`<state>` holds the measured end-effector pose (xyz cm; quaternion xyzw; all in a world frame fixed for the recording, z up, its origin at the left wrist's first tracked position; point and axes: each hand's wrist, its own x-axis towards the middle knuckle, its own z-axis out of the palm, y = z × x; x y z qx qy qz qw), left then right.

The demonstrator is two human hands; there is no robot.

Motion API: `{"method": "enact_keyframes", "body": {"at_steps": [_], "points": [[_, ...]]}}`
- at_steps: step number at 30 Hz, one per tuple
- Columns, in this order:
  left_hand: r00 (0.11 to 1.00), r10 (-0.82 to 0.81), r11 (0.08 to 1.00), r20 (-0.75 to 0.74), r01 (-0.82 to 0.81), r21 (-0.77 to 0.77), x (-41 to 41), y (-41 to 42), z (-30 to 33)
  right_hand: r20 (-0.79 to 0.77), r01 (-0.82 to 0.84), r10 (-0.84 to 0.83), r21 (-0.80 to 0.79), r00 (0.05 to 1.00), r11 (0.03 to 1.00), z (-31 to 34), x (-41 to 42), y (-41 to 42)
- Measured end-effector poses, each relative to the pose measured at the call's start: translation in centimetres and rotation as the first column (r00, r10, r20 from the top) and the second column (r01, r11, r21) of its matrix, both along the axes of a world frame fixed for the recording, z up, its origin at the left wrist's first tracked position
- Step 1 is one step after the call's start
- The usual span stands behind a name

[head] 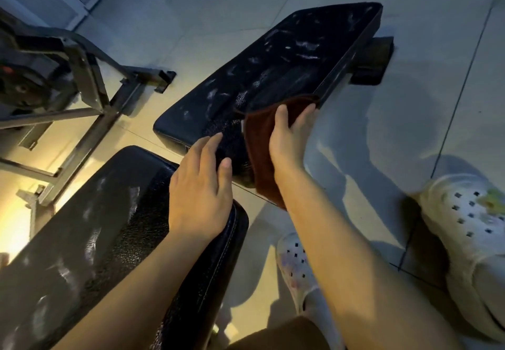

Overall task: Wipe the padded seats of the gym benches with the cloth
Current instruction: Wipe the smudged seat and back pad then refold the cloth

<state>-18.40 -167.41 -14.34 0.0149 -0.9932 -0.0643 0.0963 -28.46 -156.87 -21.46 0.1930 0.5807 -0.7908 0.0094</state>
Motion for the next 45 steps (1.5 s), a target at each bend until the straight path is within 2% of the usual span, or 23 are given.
{"method": "enact_keyframes", "body": {"at_steps": [3, 6, 9, 14, 16, 21, 24, 26, 30, 34, 38, 45], "points": [[1.000, -0.003, 1.000, -0.004, 0.003, 0.017, 0.1, 0.0, 0.0, 0.109, 0.034, -0.035, 0.015, 0.993, 0.999, -0.5, -5.5, 2.7], [1.000, 0.010, 1.000, 0.012, -0.010, 0.026, 0.1, 0.0, 0.0, 0.156, 0.030, -0.035, 0.030, 0.987, 0.999, -0.7, -6.7, 3.2], [1.000, 0.014, 1.000, 0.005, -0.014, 0.019, 0.1, 0.2, 0.2, 0.098, 0.020, -0.017, -0.021, 0.995, 1.000, 0.0, -3.3, 1.6], [1.000, 0.003, 1.000, 0.003, -0.003, 0.015, 0.0, 0.2, 0.2, -0.058, 0.010, -0.008, 0.029, 0.998, 1.000, 2.5, 5.8, -2.5], [1.000, -0.004, 1.000, 0.000, 0.004, 0.020, 0.0, 0.2, 0.2, -0.052, 0.021, -0.020, 0.022, 0.998, 1.000, 2.4, 6.2, -3.0], [1.000, 0.012, 0.998, 0.001, -0.012, 0.060, 0.0, 0.4, 0.3, 0.074, 0.037, -0.036, -0.011, 0.997, 0.999, 0.8, -1.9, 0.4], [1.000, 0.024, 0.999, 0.013, -0.024, 0.034, -0.5, 0.3, 0.3, 0.149, 0.047, -0.048, 0.012, 0.988, 0.999, -0.6, -8.0, 3.5], [0.999, 0.047, 0.999, 0.026, -0.047, 0.020, -0.6, 0.2, 0.3, 0.152, 0.040, -0.043, 0.026, 0.987, 0.999, -1.2, -9.1, 4.2], [0.998, 0.057, 0.998, 0.026, -0.057, 0.000, -0.6, 0.3, 0.2, 0.066, 0.019, -0.022, 0.043, 0.998, 0.999, -0.7, -5.7, 2.8], [0.998, 0.059, 0.998, -0.004, -0.059, 0.010, -0.6, 0.3, 0.2, -0.061, -0.003, 0.008, 0.089, 0.998, 0.996, 1.3, 2.4, -0.9], [0.998, 0.063, 0.997, -0.031, -0.062, 0.049, -0.4, 0.4, 0.2, -0.170, -0.064, 0.066, 0.019, 0.983, 0.998, 2.3, 9.8, -4.3], [0.997, 0.067, 0.992, -0.041, -0.062, 0.113, -0.3, 0.1, 0.3, -0.106, -0.124, 0.114, -0.093, 0.988, 0.988, 3.2, 10.4, -3.6]]}}
